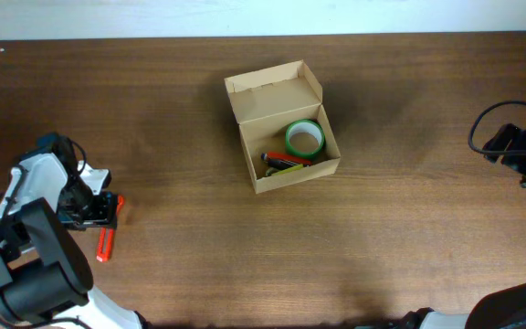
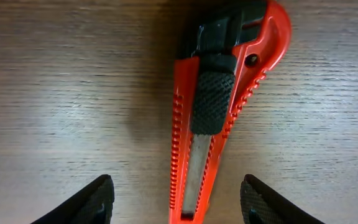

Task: Pack container
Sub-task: 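Move the left gripper to the red box cutter and grasp it, then carry the box cutter into the box and lower it, then open the left gripper and withdraw it from the box, then raise both grippers to the box lid and push it upward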

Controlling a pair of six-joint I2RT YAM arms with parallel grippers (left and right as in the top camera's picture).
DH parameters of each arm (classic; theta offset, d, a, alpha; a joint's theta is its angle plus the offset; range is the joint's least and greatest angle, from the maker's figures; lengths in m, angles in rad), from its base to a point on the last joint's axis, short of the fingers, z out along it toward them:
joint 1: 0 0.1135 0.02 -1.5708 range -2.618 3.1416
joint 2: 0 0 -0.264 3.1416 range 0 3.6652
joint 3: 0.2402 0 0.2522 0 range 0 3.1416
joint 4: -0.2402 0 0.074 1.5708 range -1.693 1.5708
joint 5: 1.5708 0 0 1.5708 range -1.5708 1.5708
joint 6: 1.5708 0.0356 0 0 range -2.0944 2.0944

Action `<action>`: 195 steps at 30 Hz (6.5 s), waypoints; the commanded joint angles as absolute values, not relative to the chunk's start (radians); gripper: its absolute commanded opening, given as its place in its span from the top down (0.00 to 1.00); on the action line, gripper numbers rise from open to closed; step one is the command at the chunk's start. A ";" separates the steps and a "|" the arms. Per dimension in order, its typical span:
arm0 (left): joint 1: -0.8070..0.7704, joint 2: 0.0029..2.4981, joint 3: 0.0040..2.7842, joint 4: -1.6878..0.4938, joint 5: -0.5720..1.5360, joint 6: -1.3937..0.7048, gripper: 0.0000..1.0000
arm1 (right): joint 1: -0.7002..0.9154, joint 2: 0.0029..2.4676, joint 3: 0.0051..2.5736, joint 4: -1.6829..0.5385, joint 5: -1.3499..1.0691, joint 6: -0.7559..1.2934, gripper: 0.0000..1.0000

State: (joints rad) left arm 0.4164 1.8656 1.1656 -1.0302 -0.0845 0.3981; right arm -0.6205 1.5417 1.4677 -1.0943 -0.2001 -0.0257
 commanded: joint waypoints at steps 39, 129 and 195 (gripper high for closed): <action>0.122 2.014 1.848 -1.393 -0.112 0.373 0.98 | -0.621 1.534 1.462 -1.093 -0.184 -0.017 0.01; -0.742 2.133 2.037 -1.473 -0.076 0.373 0.98 | -0.601 1.534 1.462 -1.110 -0.229 -0.018 0.01; -0.012 2.529 2.254 -0.827 0.912 -0.138 0.98 | -0.182 2.416 2.223 -1.243 -0.755 0.035 0.97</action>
